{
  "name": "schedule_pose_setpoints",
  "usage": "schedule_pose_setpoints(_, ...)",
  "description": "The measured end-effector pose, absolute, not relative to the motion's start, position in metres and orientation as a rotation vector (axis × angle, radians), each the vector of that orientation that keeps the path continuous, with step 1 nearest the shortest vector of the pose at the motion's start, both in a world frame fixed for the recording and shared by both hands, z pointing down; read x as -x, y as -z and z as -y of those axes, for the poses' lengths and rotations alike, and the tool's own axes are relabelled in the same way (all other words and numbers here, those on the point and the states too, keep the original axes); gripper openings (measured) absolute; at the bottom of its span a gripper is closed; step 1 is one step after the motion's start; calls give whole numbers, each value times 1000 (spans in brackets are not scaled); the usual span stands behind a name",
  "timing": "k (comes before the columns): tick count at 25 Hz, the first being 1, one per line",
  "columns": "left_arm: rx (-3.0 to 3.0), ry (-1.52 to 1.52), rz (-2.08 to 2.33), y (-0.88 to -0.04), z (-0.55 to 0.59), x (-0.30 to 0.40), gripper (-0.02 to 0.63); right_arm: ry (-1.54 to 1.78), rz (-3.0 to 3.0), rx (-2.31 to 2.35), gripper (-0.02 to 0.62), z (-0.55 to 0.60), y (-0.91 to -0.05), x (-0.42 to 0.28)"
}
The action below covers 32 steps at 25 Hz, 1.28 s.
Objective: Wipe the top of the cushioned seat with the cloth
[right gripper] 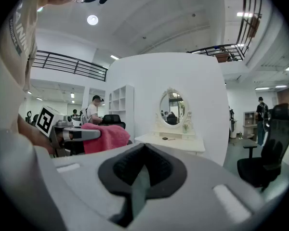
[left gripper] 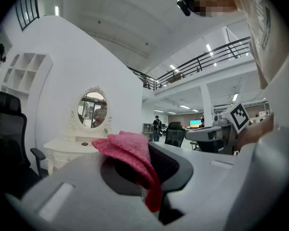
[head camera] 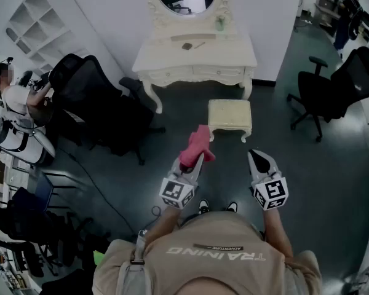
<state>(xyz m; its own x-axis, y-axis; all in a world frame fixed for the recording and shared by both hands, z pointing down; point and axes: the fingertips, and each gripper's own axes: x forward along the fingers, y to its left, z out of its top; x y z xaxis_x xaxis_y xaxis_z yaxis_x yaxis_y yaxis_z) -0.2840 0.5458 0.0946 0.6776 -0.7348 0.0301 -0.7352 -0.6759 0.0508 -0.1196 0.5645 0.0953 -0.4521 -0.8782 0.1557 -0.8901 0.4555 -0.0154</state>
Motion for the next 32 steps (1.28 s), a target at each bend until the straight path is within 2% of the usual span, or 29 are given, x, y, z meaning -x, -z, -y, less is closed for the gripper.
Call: schedule_pose_setpoints(32,-2844,-28,1058,-130,-475,321,38,-188,2451,-1692,2,-542,-121,163)
